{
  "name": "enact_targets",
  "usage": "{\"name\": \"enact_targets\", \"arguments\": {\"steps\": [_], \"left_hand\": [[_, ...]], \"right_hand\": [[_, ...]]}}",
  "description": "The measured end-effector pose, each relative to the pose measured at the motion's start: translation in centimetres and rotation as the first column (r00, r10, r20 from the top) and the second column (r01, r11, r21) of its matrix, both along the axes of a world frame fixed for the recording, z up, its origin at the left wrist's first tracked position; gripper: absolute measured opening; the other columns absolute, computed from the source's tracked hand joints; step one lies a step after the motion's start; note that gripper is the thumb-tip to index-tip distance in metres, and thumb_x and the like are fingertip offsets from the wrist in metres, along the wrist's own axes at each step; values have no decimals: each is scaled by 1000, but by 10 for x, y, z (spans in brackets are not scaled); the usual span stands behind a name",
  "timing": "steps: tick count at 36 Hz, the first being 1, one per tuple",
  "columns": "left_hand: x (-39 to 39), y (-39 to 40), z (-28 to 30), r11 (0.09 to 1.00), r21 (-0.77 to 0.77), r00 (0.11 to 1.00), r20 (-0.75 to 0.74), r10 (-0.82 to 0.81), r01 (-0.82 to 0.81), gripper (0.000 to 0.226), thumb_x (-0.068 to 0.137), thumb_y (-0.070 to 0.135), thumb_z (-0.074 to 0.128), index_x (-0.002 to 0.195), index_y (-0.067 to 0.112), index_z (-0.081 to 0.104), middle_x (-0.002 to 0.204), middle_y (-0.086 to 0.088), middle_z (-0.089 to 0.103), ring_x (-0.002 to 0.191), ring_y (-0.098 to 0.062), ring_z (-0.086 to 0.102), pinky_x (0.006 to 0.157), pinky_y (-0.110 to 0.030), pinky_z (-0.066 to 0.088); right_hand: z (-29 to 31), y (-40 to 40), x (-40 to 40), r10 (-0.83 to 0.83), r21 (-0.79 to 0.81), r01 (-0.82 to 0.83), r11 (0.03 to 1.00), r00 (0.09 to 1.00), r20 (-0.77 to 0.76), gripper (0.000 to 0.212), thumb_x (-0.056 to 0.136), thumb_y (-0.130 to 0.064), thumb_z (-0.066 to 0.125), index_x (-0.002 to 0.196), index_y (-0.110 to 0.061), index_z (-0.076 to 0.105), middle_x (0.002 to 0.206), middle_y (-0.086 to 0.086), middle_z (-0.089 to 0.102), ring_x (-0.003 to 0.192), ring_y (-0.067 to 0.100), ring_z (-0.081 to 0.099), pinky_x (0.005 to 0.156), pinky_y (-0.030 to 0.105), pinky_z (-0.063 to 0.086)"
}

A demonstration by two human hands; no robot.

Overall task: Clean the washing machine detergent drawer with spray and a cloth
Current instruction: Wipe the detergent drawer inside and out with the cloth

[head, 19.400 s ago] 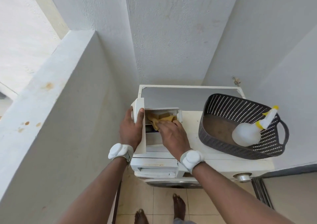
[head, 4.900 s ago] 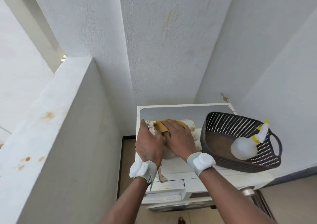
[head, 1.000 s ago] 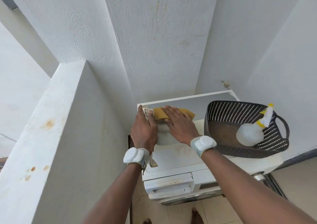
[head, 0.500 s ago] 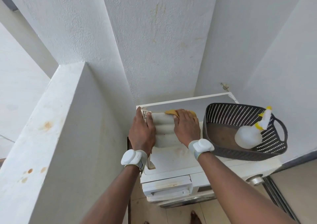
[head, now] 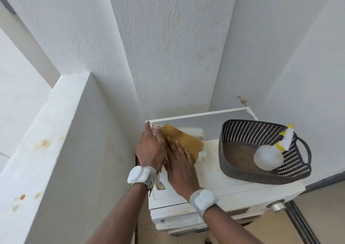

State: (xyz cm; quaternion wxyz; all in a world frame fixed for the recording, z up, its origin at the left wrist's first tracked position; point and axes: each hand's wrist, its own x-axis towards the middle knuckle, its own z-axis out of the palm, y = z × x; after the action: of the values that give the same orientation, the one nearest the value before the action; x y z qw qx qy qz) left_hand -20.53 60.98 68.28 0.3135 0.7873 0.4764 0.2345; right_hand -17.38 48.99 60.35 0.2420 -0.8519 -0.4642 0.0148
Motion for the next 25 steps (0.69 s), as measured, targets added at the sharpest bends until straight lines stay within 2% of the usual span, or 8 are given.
{"name": "enact_targets", "arguments": {"steps": [4, 6, 11, 15, 17, 21, 23, 25], "left_hand": [[0, 3, 3, 1000, 5, 1000, 1, -24, 24, 54, 110, 48, 35, 156, 21, 42, 142, -12, 63, 128, -37, 58, 102, -44, 45], [1, 4, 3, 999, 4, 999, 0, -36, 36, 55, 110, 48, 35, 156, 20, 42, 142, -13, 63, 128, -38, 58, 102, -44, 45], [2, 7, 2, 999, -9, 999, -11, -39, 39, 56, 109, 49, 35, 157, 20, 41, 145, -13, 61, 131, -39, 56, 103, -45, 45], [2, 6, 2, 1000, -13, 1000, -7, -29, 29, 55, 109, 50, 36, 155, 21, 42, 139, -15, 64, 126, -40, 58, 99, -45, 46], [4, 7, 3, 1000, -17, 1000, -11, -17, 17, 53, 109, 48, 37, 153, 20, 44, 134, -16, 66, 122, -42, 60, 95, -45, 46], [7, 9, 6, 1000, -11, 999, -29, -20, 20, 44, 110, 43, 39, 143, 16, 50, 123, -17, 69, 114, -42, 62, 82, -38, 38], [8, 11, 6, 1000, -4, 999, -31, -23, 23, 42, 110, 44, 39, 140, 16, 52, 119, -16, 70, 112, -42, 62, 80, -37, 36], [8, 14, 4, 1000, -2, 999, -22, -25, 25, 43, 110, 44, 39, 140, 16, 52, 119, -17, 69, 113, -43, 62, 82, -41, 40]], "right_hand": [[-15, -24, 0, 14, -37, -9, 999, 992, 126, 56, 112, -46, 21, 165, -33, 9, 172, -18, -3, 159, 10, 1, 125, 46, 20], [-21, -34, 4, -37, -50, 45, 998, 990, 136, 58, 111, -46, 25, 165, -32, 7, 172, -16, -1, 159, 10, 2, 124, 48, 22], [-35, -45, 7, -328, -49, 332, 942, 942, 71, 61, 110, -49, 21, 165, -31, 4, 172, -15, -1, 158, 7, 3, 124, 46, 23], [-34, -31, 0, -407, -23, 407, 913, 913, -25, 61, 110, -49, 19, 165, -23, 12, 173, -8, 2, 159, 14, 7, 124, 46, 25], [-28, -23, -10, -331, -6, 331, 944, 944, -14, 60, 111, -47, 18, 165, -22, 14, 173, -5, 3, 160, 18, 6, 125, 45, 21], [-20, -27, -16, -33, -19, 34, 999, 997, 70, 58, 112, -41, 25, 165, -29, 6, 173, -13, -3, 160, 15, -3, 127, 42, 16], [-20, -34, -4, -4, -43, 9, 999, 993, 114, 58, 112, -40, 26, 165, -32, 4, 172, -16, -2, 159, 12, -1, 126, 43, 19], [-23, -39, 8, -54, -54, 61, 997, 991, 125, 58, 111, -37, 28, 165, -32, 6, 172, -17, 1, 159, 11, 4, 125, 44, 22]]}}
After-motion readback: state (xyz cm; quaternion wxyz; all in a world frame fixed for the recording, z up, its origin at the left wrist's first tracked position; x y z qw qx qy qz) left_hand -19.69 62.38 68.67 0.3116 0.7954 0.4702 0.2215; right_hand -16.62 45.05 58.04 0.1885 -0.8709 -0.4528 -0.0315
